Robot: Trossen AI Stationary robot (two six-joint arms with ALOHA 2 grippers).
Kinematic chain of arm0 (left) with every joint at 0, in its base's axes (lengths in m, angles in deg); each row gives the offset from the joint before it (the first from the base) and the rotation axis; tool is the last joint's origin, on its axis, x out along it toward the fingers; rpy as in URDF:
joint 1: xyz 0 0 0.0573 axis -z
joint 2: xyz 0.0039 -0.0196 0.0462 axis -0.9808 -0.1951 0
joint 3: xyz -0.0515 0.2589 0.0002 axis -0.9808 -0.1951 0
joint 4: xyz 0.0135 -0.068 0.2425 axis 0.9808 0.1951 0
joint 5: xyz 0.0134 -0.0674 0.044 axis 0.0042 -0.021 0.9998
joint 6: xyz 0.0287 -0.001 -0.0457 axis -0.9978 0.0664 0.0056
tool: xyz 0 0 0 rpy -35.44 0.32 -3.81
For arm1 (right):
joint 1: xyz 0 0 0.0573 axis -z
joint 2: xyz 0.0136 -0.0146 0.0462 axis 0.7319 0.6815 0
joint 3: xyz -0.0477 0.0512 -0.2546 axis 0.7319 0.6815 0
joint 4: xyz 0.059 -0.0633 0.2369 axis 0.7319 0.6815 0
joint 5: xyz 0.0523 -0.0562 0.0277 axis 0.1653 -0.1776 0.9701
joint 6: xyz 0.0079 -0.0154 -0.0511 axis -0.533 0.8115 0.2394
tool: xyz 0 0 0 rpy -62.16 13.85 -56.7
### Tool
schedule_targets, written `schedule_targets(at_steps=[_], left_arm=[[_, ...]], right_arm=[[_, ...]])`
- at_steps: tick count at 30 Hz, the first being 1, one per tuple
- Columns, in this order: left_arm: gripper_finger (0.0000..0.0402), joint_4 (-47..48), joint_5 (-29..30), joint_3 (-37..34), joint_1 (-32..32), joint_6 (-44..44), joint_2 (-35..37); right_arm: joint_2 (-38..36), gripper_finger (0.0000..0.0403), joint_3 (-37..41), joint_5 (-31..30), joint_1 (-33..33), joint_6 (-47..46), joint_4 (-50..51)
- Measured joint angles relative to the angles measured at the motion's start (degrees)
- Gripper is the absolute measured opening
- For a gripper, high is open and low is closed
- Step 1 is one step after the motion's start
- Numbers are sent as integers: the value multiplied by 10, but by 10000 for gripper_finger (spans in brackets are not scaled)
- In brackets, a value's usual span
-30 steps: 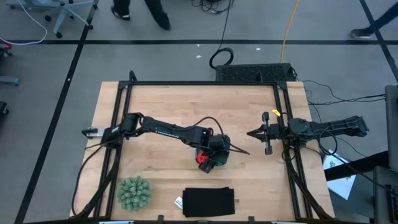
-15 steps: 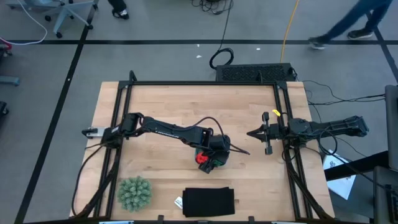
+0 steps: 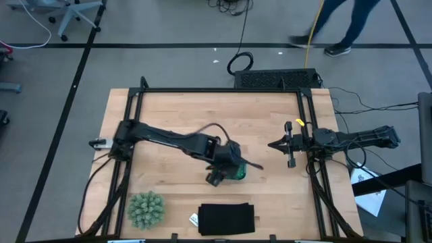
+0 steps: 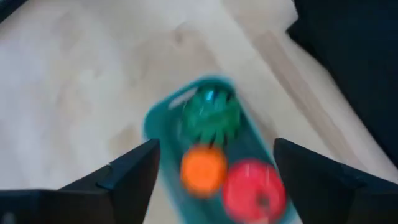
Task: Pick and placing Produce into tupperware
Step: Return to Home Position
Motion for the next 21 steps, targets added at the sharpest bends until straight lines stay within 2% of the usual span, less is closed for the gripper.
schedule_targets(at_steps=[5,13,15,17,21], left_arm=[[229,87,70,1,12,11,64],[28,164,127,0,20,49,167],[11,181,124,0,17,64,195],[16,201,124,0,16,69,223],[12,208,159,0,10,89,271]], right_arm=[[0,0,0,0,0,2,0],[0,0,0,0,0,5,-5],[-1,0,0,0,0,5,-5],[-1,0,0,0,0,7,-6],[-2,0,0,0,0,12,-27]])
